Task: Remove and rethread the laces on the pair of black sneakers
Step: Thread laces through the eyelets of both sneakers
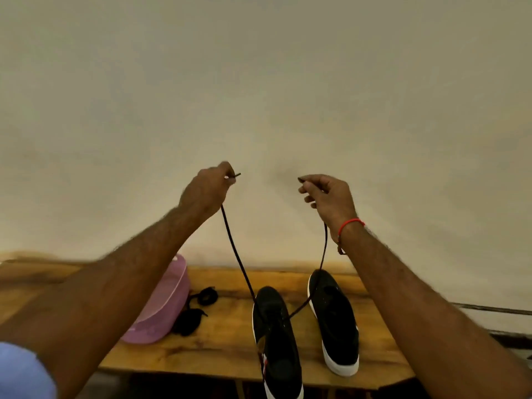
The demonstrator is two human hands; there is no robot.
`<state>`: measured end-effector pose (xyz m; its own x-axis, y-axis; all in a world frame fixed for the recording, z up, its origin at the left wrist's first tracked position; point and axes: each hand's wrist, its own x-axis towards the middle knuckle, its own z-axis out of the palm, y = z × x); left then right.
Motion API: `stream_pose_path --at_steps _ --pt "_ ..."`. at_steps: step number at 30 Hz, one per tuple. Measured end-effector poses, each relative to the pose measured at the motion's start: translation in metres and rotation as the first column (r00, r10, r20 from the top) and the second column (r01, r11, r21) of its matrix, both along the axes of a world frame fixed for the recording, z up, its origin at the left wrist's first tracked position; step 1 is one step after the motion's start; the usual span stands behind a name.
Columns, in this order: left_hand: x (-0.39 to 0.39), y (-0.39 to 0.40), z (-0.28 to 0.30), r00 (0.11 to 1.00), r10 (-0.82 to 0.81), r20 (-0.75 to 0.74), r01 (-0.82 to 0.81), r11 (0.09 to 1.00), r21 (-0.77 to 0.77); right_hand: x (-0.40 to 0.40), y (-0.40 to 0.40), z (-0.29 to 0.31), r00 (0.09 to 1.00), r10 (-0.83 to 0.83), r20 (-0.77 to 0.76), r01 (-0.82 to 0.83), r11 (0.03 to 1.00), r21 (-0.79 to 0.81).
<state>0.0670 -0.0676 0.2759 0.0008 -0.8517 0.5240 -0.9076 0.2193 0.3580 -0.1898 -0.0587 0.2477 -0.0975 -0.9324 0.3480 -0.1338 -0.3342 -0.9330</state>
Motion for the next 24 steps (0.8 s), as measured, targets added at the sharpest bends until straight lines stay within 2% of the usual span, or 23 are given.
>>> stream_pose_path --at_steps 3,5,7,10,12,16,21,24 --pt "0.008 -0.012 -0.08 0.996 -0.018 -0.092 0.036 0.978 0.204 0.002 0.004 -0.062 0.978 0.072 -0.194 -0.046 0.99 0.13" --pt "0.008 -0.017 -0.129 0.99 0.022 -0.138 0.027 0.938 0.345 0.003 0.01 -0.103 0.964 0.115 -0.241 -0.059 0.971 0.231" --pt "0.005 -0.013 -0.171 0.991 0.067 -0.117 -0.001 0.874 0.487 0.003 0.018 -0.14 0.956 0.148 -0.254 -0.065 0.949 0.308" --pt "-0.006 0.012 -0.219 0.988 0.107 -0.115 -0.021 0.817 0.576 0.002 0.03 -0.188 0.922 0.212 -0.325 -0.079 0.922 0.379" --pt "-0.019 0.042 -0.235 0.975 0.131 -0.178 0.003 0.798 0.603 0.001 0.037 -0.209 0.898 0.254 -0.359 -0.089 0.905 0.416" --pt "-0.049 0.087 -0.257 0.966 0.128 -0.226 0.087 0.659 0.747 0.009 0.034 -0.234 0.848 0.329 -0.416 -0.122 0.885 0.45" --pt "-0.063 0.079 -0.268 0.982 0.089 -0.167 0.077 0.617 0.783 0.021 0.027 -0.248 0.783 0.373 -0.497 -0.158 0.893 0.421" --pt "-0.056 0.075 -0.268 0.899 0.238 -0.368 0.189 0.546 0.816 0.023 0.029 -0.259 0.74 0.396 -0.544 -0.178 0.895 0.41"
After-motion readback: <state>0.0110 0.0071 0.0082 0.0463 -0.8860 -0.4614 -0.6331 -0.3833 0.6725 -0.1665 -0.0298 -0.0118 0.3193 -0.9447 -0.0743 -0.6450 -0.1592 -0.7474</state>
